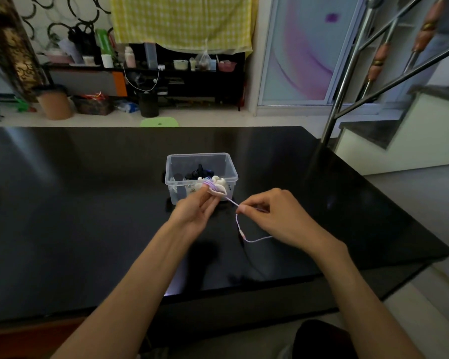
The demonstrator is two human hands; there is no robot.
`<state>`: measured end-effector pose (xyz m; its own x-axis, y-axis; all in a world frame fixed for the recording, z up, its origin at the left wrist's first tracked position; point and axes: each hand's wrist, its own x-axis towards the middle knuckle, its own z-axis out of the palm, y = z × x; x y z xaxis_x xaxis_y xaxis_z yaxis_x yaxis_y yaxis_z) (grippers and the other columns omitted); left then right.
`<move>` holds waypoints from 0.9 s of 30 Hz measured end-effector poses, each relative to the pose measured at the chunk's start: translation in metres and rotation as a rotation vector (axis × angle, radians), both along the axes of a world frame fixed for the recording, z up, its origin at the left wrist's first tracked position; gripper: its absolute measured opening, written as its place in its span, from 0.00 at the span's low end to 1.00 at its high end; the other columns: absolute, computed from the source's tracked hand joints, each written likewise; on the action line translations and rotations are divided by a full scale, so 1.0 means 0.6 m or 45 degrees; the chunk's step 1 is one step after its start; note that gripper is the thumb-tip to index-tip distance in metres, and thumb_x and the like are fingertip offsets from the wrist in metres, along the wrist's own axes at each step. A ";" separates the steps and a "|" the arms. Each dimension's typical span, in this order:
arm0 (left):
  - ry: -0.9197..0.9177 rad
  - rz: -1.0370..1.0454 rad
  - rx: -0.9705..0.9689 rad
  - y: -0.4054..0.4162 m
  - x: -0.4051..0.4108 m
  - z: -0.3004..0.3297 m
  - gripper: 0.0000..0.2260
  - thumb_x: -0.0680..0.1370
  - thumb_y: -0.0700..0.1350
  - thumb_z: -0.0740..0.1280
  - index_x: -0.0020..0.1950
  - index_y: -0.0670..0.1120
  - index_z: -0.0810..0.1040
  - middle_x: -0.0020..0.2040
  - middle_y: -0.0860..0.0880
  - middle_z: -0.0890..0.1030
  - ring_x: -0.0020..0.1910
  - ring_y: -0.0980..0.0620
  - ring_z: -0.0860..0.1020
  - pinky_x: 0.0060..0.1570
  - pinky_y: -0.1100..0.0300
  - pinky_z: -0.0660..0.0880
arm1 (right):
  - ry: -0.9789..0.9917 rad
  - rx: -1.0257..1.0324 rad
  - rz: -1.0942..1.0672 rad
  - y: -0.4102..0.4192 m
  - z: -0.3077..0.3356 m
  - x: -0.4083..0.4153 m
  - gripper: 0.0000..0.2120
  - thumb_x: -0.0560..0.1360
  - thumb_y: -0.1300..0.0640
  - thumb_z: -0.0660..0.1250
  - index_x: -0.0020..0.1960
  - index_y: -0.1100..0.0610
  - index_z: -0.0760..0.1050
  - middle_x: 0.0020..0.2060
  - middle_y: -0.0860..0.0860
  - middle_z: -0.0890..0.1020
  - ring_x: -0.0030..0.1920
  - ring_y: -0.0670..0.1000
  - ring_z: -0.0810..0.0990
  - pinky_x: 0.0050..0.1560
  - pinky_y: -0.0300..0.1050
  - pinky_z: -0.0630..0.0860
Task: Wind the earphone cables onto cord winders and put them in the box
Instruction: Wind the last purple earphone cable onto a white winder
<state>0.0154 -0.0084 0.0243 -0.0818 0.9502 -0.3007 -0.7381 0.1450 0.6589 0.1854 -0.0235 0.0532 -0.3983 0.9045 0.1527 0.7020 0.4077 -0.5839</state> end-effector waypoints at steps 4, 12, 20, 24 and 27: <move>-0.192 -0.066 -0.079 0.002 -0.008 0.005 0.09 0.80 0.38 0.60 0.56 0.35 0.76 0.37 0.42 0.84 0.36 0.49 0.83 0.43 0.60 0.80 | 0.025 0.029 -0.007 0.001 0.004 -0.001 0.08 0.75 0.49 0.67 0.48 0.47 0.84 0.43 0.44 0.85 0.44 0.43 0.81 0.51 0.48 0.78; 0.264 -0.080 0.157 0.000 0.011 -0.005 0.09 0.79 0.38 0.61 0.57 0.37 0.77 0.45 0.47 0.85 0.43 0.56 0.83 0.43 0.66 0.80 | 0.121 -0.022 0.015 -0.005 0.012 0.006 0.07 0.75 0.52 0.68 0.49 0.49 0.84 0.43 0.44 0.85 0.45 0.40 0.81 0.52 0.41 0.78; 0.326 0.176 0.155 -0.013 0.043 -0.010 0.10 0.80 0.34 0.58 0.44 0.39 0.77 0.41 0.45 0.80 0.40 0.54 0.80 0.43 0.66 0.79 | 0.135 -0.015 0.061 -0.010 0.005 -0.007 0.08 0.75 0.51 0.68 0.51 0.49 0.83 0.43 0.45 0.86 0.45 0.40 0.82 0.52 0.46 0.79; 0.605 -0.074 0.232 -0.019 0.039 -0.004 0.09 0.78 0.32 0.60 0.42 0.39 0.78 0.41 0.43 0.81 0.41 0.51 0.80 0.42 0.66 0.79 | 0.182 0.037 0.048 -0.008 0.013 -0.004 0.08 0.76 0.52 0.67 0.50 0.50 0.84 0.41 0.44 0.85 0.43 0.39 0.82 0.48 0.40 0.79; 0.818 -0.421 0.245 -0.016 0.028 -0.003 0.07 0.78 0.36 0.64 0.54 0.39 0.79 0.50 0.41 0.82 0.49 0.47 0.81 0.50 0.63 0.78 | 0.173 0.082 -0.044 -0.002 0.021 0.016 0.08 0.75 0.51 0.67 0.52 0.50 0.83 0.41 0.43 0.84 0.42 0.37 0.81 0.48 0.36 0.78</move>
<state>0.0323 -0.0183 0.0226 0.1134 0.9867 -0.1161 -0.1369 0.1312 0.9818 0.1953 -0.0245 0.0661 -0.3387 0.9039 0.2611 0.6325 0.4242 -0.6480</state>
